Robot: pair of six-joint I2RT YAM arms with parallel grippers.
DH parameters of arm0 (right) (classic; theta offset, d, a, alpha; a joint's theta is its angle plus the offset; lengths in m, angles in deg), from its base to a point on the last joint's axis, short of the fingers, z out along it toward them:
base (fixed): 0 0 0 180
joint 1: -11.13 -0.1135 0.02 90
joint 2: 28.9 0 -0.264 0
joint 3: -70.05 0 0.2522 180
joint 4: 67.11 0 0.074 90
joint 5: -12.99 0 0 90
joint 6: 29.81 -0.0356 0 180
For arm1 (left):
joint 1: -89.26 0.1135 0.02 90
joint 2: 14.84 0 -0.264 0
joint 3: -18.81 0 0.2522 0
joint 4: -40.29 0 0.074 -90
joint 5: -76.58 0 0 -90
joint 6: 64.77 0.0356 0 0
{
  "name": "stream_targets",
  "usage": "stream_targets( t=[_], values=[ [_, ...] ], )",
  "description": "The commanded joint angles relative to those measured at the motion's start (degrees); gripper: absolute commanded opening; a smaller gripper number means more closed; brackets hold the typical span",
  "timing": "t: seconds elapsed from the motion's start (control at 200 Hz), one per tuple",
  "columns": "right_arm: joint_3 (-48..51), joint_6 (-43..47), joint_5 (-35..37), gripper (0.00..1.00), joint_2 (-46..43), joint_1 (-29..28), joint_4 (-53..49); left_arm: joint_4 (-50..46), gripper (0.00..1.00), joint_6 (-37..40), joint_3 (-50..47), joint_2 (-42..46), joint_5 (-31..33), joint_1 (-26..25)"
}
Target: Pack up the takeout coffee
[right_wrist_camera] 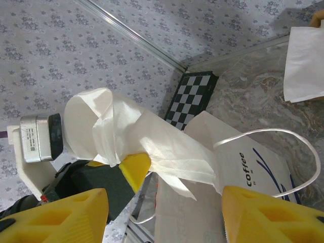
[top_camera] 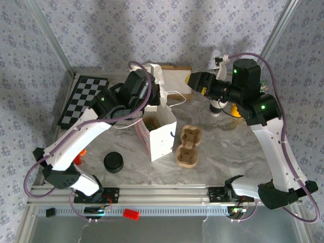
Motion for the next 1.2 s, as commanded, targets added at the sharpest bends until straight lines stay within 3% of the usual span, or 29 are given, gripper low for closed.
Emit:
stream_targets(
  t=[0.0,0.43,0.515,0.695,0.975,1.194],
  values=[
    [0.49,-0.46,-1.69,0.62,-1.18,0.51,0.73,-1.68,0.0,-1.31,0.55,-0.03,-0.75,0.37],
    [1.48,-0.71,-2.23,0.63,-0.47,1.02,1.85,-4.63,0.0,-4.49,-5.29,0.95,-1.15,0.29],
    [1.57,-0.72,-2.3,0.63,-0.43,1.08,1.94,-4.68,0.15,-3.53,-4.28,0.62,-1.83,0.23],
    [1.48,-0.62,-2.12,0.63,-0.23,1.11,1.87,-5.9,0.36,-1.64,-1.2,1.19,-2.79,0.06],
    [1.51,-0.51,-2.45,0.64,1.06,1.21,2.55,-5.07,0.45,2.06,0.13,4.5,-0.3,0.31],
    [1.38,0.18,-2.36,0.63,1.32,1.37,1.72,-5.1,0.44,3.55,0.74,0.72,-6.42,5.48]
  ],
)
